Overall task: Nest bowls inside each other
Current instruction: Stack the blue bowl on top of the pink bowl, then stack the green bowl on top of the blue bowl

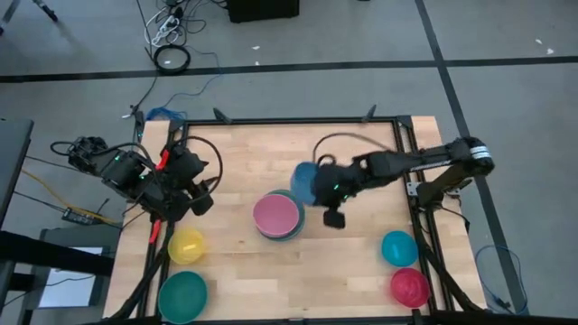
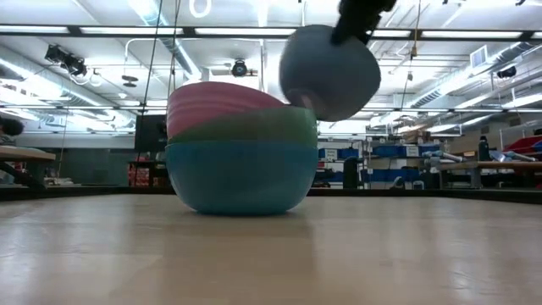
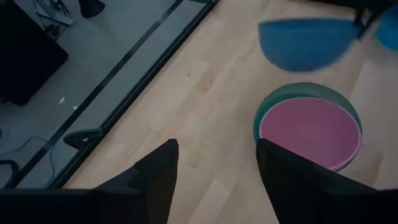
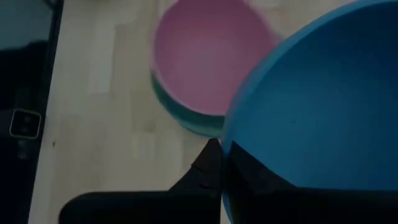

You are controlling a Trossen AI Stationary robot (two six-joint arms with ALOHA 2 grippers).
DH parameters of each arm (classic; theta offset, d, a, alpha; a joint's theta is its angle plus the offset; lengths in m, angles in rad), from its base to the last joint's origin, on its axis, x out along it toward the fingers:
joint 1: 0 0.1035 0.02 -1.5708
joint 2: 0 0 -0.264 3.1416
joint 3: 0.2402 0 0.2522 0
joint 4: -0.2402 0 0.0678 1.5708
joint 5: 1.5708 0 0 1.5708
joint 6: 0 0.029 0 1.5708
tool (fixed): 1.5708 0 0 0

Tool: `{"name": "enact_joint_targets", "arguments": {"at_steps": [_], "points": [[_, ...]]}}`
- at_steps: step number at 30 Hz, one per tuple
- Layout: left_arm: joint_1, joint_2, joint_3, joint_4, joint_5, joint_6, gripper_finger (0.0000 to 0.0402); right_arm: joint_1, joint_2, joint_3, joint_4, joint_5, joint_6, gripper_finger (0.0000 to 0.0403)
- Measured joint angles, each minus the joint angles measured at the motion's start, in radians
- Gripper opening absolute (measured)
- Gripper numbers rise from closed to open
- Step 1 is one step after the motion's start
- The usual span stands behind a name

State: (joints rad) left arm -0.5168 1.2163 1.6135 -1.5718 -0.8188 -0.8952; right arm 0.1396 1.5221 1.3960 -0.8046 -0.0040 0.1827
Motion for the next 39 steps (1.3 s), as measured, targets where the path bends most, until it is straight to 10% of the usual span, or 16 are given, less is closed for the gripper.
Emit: {"name": "enact_joint_targets", "arguments": {"at_steps": [20, 33, 39], "points": [[0.0, -0.183, -0.258, 0.001, 0.1, -0.123, 0.0223, 0.071, 0.443, 0.415, -0.04, -0.098, -0.097, 0.0006], [-0.034, -0.203, -0.422, 0.135, 0.404, -0.174, 0.0223, 0.062, 0.368, 0.416, -0.014, -0.064, -0.054, 0.0259], [-0.127, -0.085, -0.436, 0.372, 0.574, -0.185, 0.0223, 0.003, 0.176, 0.417, -0.04, 0.124, -0.072, 0.0302]]}}
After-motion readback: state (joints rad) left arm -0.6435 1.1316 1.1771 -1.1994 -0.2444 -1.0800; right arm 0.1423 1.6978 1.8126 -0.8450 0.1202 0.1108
